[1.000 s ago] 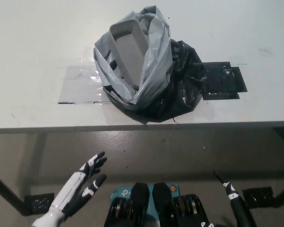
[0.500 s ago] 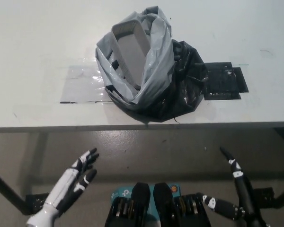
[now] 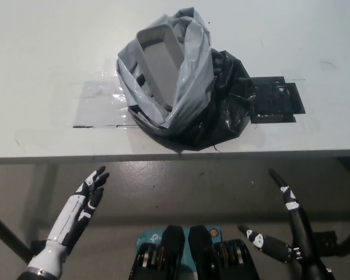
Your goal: Use the right hand to pick up a small rectangular container and put it into a plastic bag and lift the bag
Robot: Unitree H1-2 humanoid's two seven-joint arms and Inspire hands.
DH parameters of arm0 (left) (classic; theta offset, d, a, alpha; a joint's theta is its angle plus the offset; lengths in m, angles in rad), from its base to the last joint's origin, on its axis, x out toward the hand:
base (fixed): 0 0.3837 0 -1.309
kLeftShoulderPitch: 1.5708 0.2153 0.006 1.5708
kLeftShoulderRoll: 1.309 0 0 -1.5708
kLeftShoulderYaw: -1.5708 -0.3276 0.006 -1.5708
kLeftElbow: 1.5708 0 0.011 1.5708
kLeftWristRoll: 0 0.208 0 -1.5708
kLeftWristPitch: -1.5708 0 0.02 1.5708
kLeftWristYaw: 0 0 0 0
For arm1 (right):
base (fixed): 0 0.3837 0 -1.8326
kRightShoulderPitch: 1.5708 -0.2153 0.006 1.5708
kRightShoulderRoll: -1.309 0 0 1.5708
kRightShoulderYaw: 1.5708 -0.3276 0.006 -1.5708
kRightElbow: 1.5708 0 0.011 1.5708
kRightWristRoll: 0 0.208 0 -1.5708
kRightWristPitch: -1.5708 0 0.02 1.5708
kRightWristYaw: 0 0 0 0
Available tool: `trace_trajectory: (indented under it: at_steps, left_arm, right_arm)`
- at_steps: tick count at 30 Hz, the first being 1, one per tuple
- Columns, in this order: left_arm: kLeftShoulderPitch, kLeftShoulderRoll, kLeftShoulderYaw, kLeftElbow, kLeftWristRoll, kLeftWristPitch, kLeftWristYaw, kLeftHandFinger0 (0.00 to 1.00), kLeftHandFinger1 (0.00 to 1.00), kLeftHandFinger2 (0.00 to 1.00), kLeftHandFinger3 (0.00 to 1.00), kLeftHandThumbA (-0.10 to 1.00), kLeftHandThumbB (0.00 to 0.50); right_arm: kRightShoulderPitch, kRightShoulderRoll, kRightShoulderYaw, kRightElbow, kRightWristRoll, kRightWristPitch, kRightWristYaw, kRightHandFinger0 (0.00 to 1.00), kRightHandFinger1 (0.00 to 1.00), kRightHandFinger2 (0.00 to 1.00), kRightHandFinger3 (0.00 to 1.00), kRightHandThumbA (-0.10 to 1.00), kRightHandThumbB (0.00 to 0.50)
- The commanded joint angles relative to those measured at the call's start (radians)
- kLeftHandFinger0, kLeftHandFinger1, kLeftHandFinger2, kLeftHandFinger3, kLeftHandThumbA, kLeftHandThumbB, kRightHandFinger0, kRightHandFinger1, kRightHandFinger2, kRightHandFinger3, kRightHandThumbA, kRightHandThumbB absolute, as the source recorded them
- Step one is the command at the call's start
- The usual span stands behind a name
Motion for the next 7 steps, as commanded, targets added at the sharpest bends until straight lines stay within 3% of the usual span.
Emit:
trace_trajectory:
  at_steps: [1, 4, 7]
  left_arm:
    - [0.003, 0.001, 0.022, -0.016, -0.015, -0.033, 0.040, 1.00, 1.00, 1.00, 1.00, 1.00, 0.153]
    - [0.009, 0.001, 0.029, -0.013, -0.012, -0.036, 0.049, 1.00, 1.00, 1.00, 1.00, 1.00, 0.167]
    - [0.018, 0.000, 0.035, -0.017, -0.014, -0.034, 0.052, 1.00, 1.00, 1.00, 1.00, 1.00, 0.173]
  right_arm:
    - [-0.043, 0.017, 0.001, 0.020, 0.009, -0.067, 0.005, 1.00, 1.00, 1.00, 1.00, 0.89, 0.217]
    - [-0.062, 0.021, 0.001, 0.035, -0.020, -0.051, -0.002, 1.00, 1.00, 1.00, 1.00, 0.92, 0.245]
    - [-0.077, 0.026, 0.004, 0.046, -0.020, -0.053, 0.002, 1.00, 1.00, 1.00, 1.00, 0.89, 0.235]
